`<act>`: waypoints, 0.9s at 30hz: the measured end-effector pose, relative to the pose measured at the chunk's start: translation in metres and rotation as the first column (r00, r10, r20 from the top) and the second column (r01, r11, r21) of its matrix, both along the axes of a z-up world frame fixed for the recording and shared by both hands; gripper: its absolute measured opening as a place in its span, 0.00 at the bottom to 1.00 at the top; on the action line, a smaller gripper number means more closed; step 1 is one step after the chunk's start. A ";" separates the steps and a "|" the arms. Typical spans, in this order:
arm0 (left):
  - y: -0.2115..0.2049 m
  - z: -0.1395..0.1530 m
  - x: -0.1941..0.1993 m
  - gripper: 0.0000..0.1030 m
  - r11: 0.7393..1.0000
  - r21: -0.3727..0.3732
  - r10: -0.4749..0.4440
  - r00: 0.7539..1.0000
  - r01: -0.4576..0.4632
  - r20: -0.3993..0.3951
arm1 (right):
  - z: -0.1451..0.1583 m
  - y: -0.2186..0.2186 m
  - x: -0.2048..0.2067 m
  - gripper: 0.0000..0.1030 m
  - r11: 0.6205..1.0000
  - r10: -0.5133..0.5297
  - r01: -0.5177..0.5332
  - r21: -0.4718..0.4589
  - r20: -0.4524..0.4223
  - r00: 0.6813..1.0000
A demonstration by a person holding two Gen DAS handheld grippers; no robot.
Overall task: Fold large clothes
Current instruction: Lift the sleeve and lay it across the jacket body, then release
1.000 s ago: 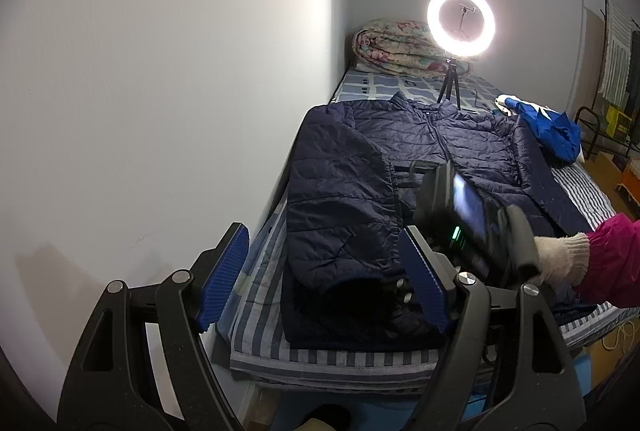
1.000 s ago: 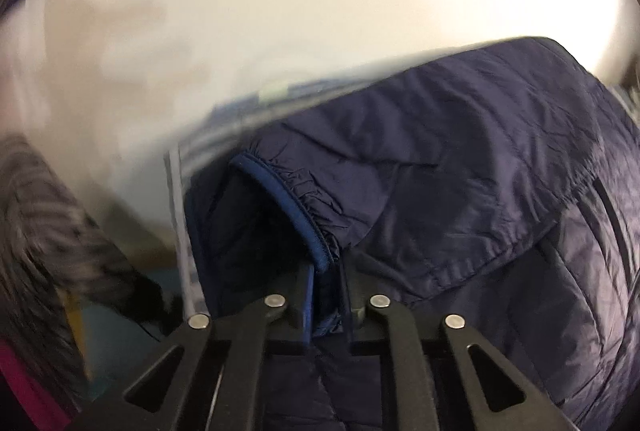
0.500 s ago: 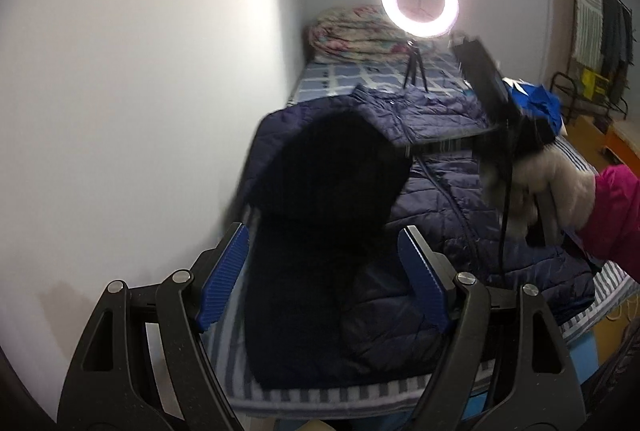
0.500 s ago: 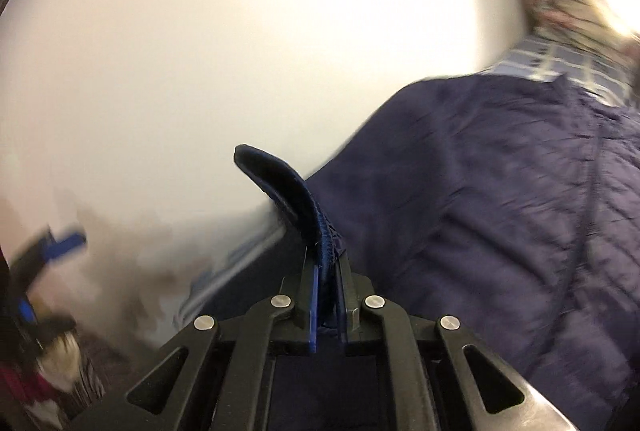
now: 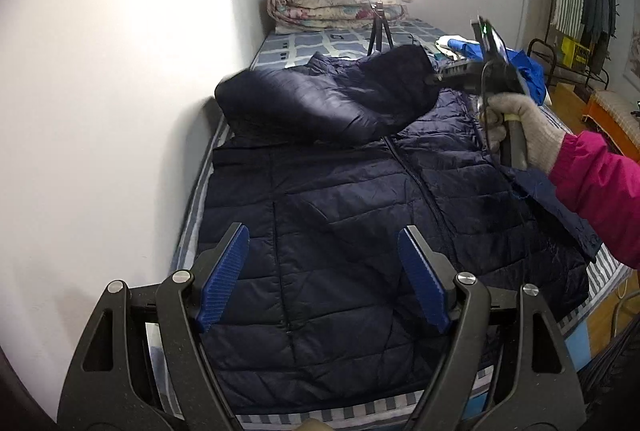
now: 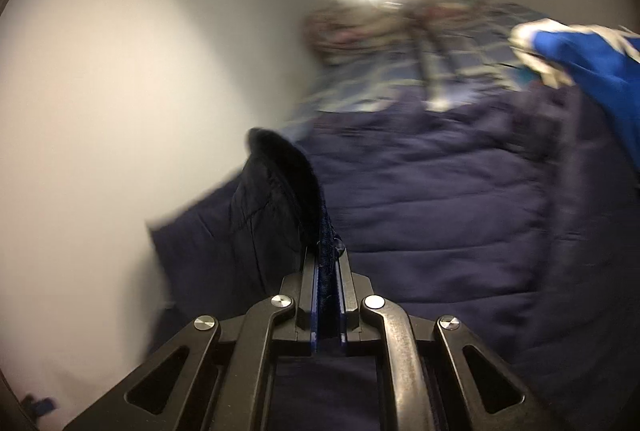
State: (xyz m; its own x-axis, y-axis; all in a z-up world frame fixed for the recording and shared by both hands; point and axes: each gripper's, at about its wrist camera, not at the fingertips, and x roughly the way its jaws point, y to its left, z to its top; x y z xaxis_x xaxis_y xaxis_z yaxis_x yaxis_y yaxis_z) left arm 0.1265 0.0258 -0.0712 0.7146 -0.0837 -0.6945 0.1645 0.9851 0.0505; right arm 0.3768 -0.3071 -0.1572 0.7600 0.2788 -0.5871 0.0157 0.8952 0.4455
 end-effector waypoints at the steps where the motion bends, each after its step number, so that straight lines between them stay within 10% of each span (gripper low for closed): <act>1: -0.002 0.000 0.002 0.77 1.000 0.001 -0.001 1.000 0.001 0.000 | -0.007 -0.008 0.003 0.04 1.000 -0.021 0.021 -0.010 -0.015 1.000; 11: -0.020 -0.005 0.002 0.77 0.999 0.035 -0.035 0.999 0.035 -0.006 | -0.003 -0.034 0.039 0.04 0.990 -0.098 0.098 -0.099 0.009 0.995; 27: -0.019 0.002 0.005 0.77 1.000 0.019 -0.013 1.000 0.013 0.008 | -0.045 -0.044 0.056 0.13 0.968 -0.193 0.147 -0.202 -0.235 0.952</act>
